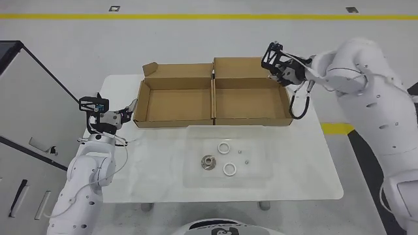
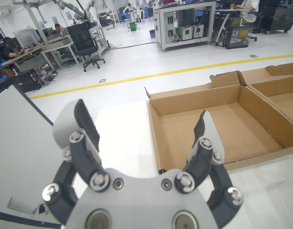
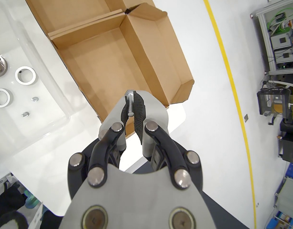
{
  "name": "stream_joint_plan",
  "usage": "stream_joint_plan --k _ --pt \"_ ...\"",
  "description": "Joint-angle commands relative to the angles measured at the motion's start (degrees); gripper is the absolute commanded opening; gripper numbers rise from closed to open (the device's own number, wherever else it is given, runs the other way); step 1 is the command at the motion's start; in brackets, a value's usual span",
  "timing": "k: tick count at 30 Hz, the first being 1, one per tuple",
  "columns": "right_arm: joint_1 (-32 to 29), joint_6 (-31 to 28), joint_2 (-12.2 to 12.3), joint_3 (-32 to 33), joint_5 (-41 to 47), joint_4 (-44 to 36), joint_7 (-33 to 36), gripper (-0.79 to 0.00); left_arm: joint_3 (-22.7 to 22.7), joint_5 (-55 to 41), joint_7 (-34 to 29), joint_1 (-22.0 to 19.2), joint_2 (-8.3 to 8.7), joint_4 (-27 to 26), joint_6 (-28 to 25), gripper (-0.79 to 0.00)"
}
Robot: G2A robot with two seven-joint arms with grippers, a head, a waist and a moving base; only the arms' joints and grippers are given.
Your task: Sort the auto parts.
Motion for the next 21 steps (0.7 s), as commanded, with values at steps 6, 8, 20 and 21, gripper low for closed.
stream_joint_plan --k 6,8,20,21 --pt "-0.37 -0.06 -0.13 -3.94 0.61 4.67 -0.06 -0.785 0.0 0.0 0.0 0.0 0.0 0.0 0.0 0.0" --pt "-0.46 0.02 -0.2 -5.18 0.15 5.63 0.02 -0.785 0.0 0.0 0.0 0.0 0.0 0.0 0.0 0.0" --pt "-0.58 2.57 -1.15 -10.43 -3.21 11.8 0.25 -0.785 0.0 0.0 0.0 0.0 0.0 0.0 0.0 0.0" --pt "-0.52 2.82 -1.27 -10.79 -3.48 12.25 0.13 -0.785 0.0 0.0 0.0 0.0 0.0 0.0 0.0 0.0"
